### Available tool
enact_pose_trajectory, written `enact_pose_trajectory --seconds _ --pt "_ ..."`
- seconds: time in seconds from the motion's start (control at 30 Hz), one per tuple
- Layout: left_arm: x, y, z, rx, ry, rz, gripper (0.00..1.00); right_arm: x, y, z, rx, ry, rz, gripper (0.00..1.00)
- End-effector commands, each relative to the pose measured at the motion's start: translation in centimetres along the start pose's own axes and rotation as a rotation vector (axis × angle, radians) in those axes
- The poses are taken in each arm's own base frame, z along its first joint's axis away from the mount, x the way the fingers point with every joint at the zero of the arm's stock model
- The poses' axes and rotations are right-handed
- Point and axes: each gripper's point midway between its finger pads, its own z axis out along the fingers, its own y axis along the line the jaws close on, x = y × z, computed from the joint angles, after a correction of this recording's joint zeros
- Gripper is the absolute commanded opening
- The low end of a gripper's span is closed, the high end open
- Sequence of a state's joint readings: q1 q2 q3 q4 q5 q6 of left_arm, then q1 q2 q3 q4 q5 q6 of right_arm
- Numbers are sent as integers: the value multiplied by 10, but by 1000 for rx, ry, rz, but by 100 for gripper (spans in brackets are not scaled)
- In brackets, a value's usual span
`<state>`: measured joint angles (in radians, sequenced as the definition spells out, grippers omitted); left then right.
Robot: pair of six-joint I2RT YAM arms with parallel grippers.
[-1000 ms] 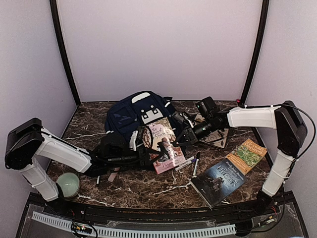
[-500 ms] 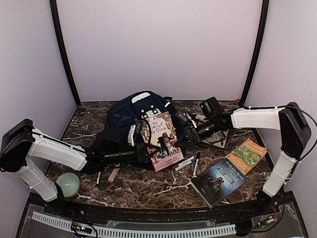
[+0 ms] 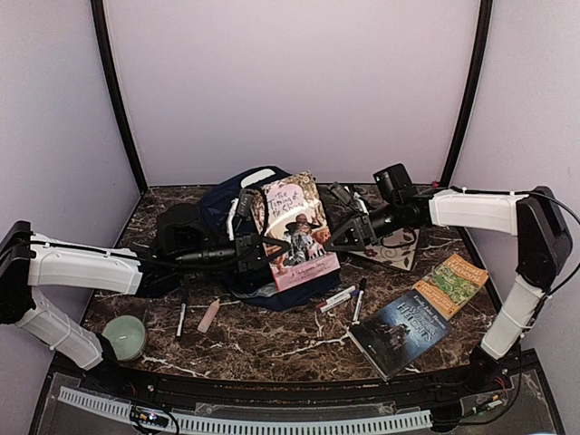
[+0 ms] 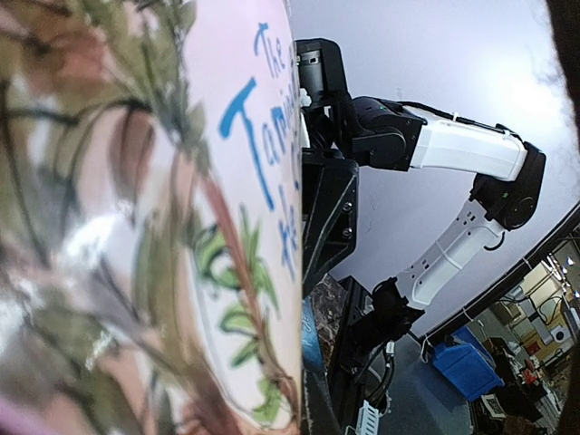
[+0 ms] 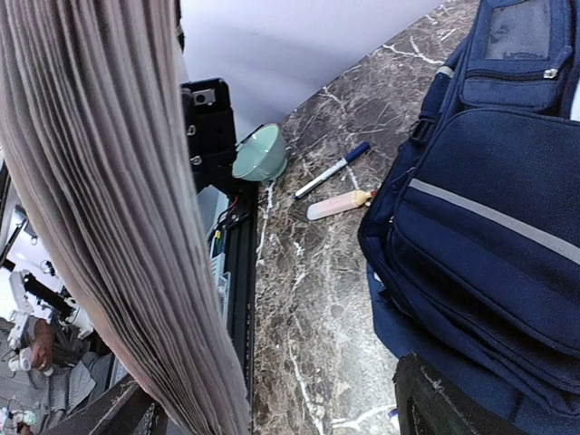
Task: Pack the student bag
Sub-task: Pass from the right arm to the left, then pass from the left arm to the right
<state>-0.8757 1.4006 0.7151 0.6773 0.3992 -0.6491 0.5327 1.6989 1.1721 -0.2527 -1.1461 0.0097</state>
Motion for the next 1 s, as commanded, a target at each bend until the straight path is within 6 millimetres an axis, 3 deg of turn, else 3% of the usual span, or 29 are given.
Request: enact_pose_trajectory --seconds 0.0,0.17,0.4,0.73,0.87,0.97 --pt "-9 -15 -2 65 9 48 0 0 28 6 -160 9 -12 85" --pt "-15 -1 -5 37 -4 38 0 12 50 10 -234 40 -12 79" --pt "-21 20 -9 -25 -27 18 0 25 57 13 -234 55 -1 67" --pt "-14 33 -8 -72 9 9 0 16 45 15 -204 37 33 47" --pt "-10 37 -10 -86 10 5 0 15 37 16 -183 33 55 30" --pt "-9 38 -10 -91 13 1 0 15 34 16 -164 28 60 25"
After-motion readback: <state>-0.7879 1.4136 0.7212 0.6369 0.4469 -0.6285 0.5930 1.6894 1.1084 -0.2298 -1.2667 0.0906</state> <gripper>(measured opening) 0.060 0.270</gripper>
